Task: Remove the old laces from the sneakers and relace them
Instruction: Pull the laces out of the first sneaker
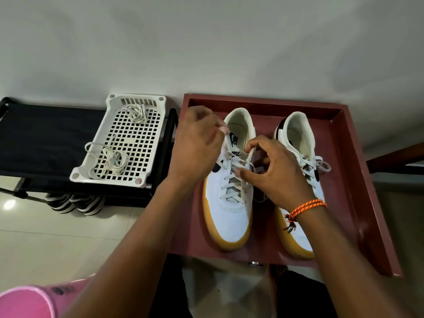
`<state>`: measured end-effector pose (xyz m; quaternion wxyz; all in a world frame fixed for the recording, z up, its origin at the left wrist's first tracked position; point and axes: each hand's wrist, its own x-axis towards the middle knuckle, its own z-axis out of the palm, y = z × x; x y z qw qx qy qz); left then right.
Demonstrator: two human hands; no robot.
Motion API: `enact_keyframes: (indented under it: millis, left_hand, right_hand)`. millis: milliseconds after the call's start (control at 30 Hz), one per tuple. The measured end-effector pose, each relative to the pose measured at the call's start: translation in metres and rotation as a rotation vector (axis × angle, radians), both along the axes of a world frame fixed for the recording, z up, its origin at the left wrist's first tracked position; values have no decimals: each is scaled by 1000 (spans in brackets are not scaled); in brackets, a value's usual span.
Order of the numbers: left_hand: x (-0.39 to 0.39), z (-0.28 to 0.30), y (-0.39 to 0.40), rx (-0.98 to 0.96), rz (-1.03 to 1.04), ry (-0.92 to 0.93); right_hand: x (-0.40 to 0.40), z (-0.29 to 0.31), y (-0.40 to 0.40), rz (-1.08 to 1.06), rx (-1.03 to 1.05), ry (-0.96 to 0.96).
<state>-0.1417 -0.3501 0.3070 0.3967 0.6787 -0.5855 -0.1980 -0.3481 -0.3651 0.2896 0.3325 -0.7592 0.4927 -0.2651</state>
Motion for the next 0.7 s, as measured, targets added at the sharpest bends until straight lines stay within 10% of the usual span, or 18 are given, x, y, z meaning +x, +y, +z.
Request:
enact_keyframes:
  millis: [167,367,700]
  left_hand:
    - [-28,-7,12,299,-235,-251]
    - [-12,-2,0,207,-2,332]
    - [-27,-11,13,226,-218,-266]
  right_hand:
    - [0,2,0,0,-18,-10]
    - [-1,4,0,4,27,-8]
    - [0,2,-1,-3,0,-1]
